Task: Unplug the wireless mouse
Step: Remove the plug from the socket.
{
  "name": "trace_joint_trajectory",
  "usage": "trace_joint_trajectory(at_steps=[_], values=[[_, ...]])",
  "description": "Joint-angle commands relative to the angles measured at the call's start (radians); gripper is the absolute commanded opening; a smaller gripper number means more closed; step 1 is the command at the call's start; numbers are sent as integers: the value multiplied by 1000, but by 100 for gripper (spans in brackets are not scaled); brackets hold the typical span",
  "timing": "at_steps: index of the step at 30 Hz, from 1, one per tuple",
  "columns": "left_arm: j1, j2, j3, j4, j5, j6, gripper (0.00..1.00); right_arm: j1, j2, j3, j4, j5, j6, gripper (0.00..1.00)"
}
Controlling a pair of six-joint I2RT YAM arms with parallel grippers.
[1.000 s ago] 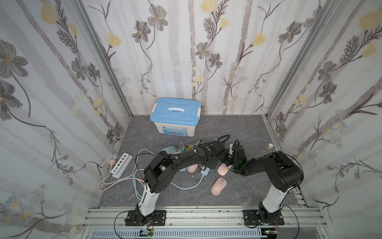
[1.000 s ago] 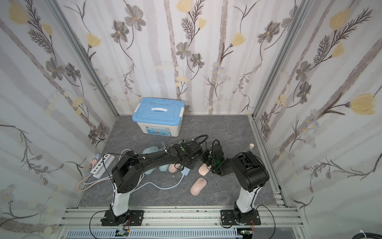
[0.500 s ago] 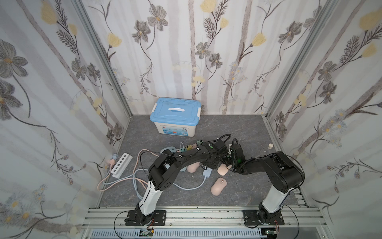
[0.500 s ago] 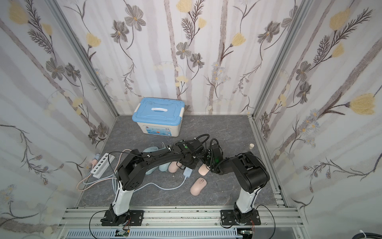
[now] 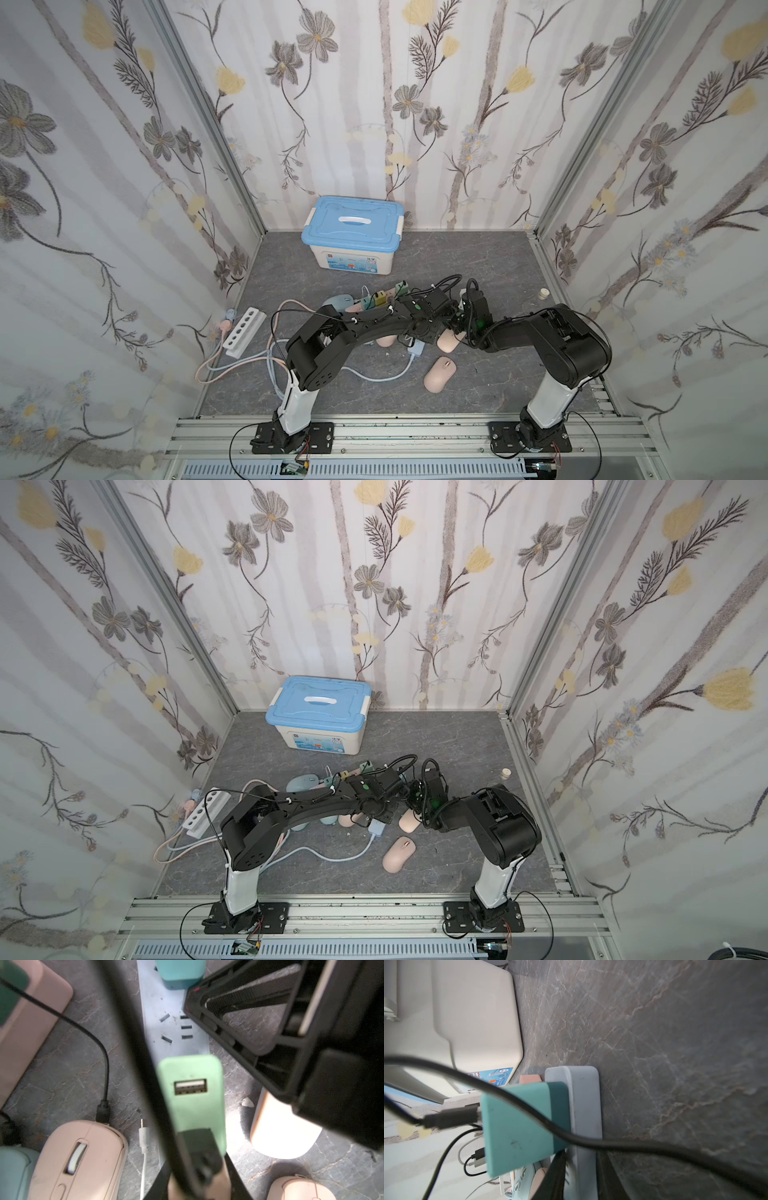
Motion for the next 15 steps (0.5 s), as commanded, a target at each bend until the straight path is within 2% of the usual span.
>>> trace_joint_trajectory(at_steps=[1, 4, 9, 11, 13, 15], values=[[5, 30, 76, -52, 129, -18, 0, 8, 22, -4, -133, 21, 7, 25], [23, 90, 177, -213, 212, -34, 0, 10, 20, -4, -135, 20, 4, 25], [23, 113, 255, -326, 242, -2, 0, 12, 21, -4, -138, 23, 1, 25], [23, 115, 251, -305, 240, -2, 0, 12, 25, -4, -136, 23, 3, 25], [20, 78, 188, -195, 227, -14, 0, 13, 28, -4, -133, 23, 6, 25], [7, 17, 95, -63, 167, -8, 0, 13, 31, -6, -133, 22, 9, 25]])
